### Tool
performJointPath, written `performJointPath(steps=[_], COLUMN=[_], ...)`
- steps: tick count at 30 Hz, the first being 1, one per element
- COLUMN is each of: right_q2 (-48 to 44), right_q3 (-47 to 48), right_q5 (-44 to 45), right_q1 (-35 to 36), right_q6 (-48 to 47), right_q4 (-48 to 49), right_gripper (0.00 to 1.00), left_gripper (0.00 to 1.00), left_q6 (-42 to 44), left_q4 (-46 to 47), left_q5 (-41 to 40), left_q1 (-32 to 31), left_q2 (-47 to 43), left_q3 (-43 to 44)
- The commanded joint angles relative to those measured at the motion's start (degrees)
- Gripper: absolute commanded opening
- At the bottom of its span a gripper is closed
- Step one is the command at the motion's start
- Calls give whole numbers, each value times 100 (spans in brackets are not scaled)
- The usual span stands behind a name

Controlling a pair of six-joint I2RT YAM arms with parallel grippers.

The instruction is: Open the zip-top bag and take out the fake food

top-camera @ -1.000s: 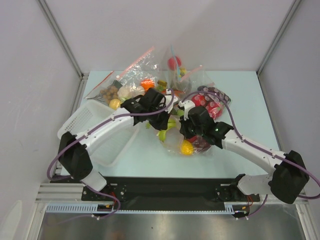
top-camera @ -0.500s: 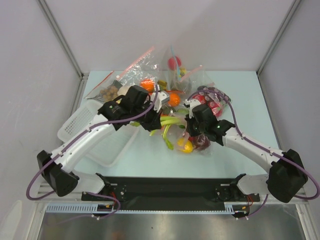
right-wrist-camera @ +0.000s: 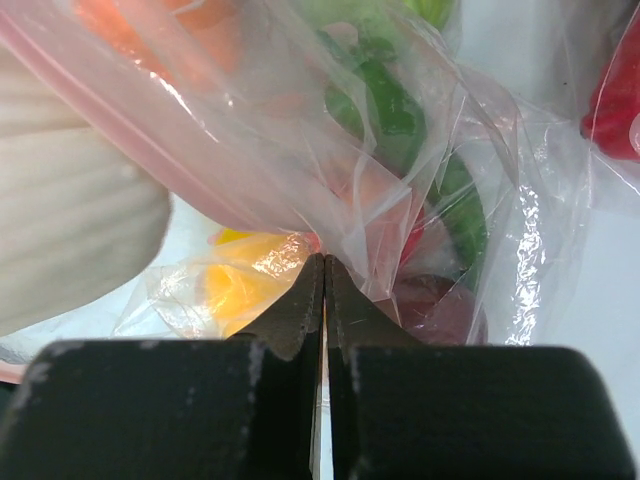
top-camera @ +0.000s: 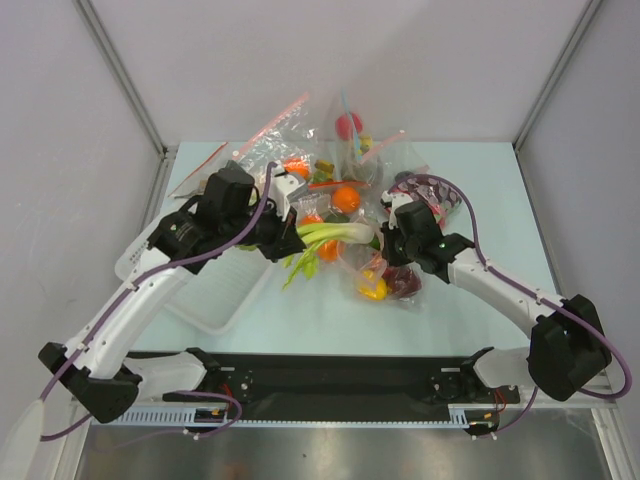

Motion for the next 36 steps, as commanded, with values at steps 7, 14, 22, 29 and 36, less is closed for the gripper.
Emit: performJointPath(steps=[7,14,22,29,36], right_q2=[6,-73,-161,-214,-249], right_q3=[66,154,145,93,75], right_q5=[-34,-262,-420,-631,-816], right_q1=[-131,-175,-210,-228,-219], right_q6=[-9,-79,-97,-88,-88], right_q4=[206,258,337,469,540], right_gripper=[0,0,0,0,0], left_gripper=[0,0,0,0,0], left_q6=[-90,-547,-1441,-2796,-3097], left_q4=[-278,-295,98,1074,1497], left_q5=[-349,-656,-2077,-4259,-5366], left_q1=[476,1231,1759,1812,1812], left_q2=[-672,-1270,-1894,-2939,-3257], left_q3=[404,228,-272,-1633,-2294])
